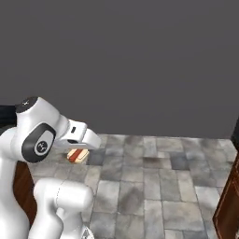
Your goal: Place the cold items (mushroom and carrot) from the fridge in one tupperware on the dining counter. Place the warm items (kebab skewer and hot dog) in the stove area in another tupperware.
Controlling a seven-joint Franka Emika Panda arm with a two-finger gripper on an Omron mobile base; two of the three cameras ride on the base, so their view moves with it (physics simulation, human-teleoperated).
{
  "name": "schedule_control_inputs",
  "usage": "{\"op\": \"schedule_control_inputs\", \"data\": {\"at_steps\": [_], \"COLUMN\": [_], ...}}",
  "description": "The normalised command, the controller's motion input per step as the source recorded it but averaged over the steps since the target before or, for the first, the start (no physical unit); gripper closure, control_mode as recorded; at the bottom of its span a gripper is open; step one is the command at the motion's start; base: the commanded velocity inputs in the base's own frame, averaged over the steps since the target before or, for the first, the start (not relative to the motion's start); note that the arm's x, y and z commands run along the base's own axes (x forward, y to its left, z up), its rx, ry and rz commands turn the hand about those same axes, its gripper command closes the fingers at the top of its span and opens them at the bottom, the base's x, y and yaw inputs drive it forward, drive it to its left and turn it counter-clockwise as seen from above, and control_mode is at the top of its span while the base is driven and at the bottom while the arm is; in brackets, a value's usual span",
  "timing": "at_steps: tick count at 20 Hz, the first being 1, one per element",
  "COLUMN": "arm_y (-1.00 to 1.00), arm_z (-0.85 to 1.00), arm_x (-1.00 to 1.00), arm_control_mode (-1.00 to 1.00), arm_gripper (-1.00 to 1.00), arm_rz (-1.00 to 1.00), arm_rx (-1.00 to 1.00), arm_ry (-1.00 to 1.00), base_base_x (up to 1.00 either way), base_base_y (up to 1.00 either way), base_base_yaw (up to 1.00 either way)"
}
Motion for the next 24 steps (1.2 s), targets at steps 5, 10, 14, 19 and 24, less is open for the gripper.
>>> {"op": "schedule_control_inputs", "data": {"at_steps": [5,10,14,19,24], "arm_y": [0.0,0.0,0.0,0.0,0.0], "arm_z": [0.0,0.0,0.0,0.0,0.0], "arm_x": [0.0,0.0,0.0,0.0,0.0], "arm_control_mode": [1.0,1.0,1.0,1.0,1.0], "arm_gripper": [1.0,1.0,1.0,1.0,1.0], "arm_rz": [0.0,0.0,0.0,0.0,0.0], "arm_rx": [0.0,0.0,0.0,0.0,0.0], "arm_ry": [0.0,0.0,0.0,0.0,0.0], "base_base_x": [1.0,0.94,0.79,0.81,0.91], "base_base_y": [-0.42,-0.33,-0.12,0.0,-0.13], "base_base_yaw": [0.48,0.6,0.83,0.94,0.9]}}
